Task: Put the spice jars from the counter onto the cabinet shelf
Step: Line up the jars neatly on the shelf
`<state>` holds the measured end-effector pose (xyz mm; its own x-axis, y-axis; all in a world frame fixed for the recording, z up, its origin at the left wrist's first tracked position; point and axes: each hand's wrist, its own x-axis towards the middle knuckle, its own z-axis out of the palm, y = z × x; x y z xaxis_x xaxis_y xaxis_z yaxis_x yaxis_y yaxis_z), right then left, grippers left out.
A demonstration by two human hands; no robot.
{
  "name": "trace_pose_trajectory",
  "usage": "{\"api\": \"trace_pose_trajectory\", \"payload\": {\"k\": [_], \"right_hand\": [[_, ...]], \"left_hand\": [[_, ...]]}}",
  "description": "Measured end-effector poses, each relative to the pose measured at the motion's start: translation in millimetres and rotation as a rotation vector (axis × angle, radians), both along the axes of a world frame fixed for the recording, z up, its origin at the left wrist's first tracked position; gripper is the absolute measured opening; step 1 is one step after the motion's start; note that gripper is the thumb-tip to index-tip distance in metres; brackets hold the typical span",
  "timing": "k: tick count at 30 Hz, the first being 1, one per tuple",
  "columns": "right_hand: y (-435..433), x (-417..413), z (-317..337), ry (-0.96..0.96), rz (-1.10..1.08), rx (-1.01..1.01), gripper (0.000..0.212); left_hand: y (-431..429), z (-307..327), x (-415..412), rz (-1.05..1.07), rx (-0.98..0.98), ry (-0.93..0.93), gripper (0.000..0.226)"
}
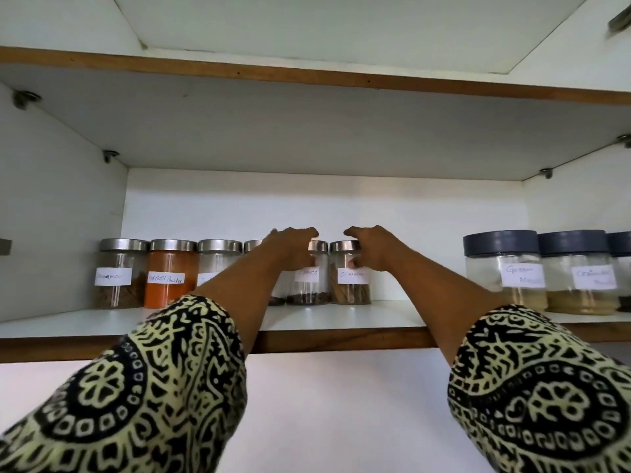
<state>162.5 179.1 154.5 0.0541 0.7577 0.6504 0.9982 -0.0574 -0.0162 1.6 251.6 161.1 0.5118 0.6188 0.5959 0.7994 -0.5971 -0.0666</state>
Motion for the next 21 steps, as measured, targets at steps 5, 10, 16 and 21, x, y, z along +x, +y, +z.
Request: {"api": "trace_pose_trajectory", "payload": {"k": [5, 10, 16, 21], "right_hand": [[-35, -6, -6, -0.045, -0.043, 0.101, 0.058], [-110, 23, 8, -0.052, -0.080, 0.266, 0.046], [-185, 103, 34, 0.012, -0.111, 0.277, 0.041], [-227, 155, 37, -0.026, -0.175, 0.000, 0.050]], "left_hand": [[-56, 9, 2, -0.151, 0.107, -0.259, 0.057], [-132, 8, 44, -0.269, 0.166, -0.231, 0.044], [-195, 31, 113, -0.359, 0.120, -0.032, 0.045], [-223, 31, 165, -0.310, 0.023, 0.105, 0.047]]}}
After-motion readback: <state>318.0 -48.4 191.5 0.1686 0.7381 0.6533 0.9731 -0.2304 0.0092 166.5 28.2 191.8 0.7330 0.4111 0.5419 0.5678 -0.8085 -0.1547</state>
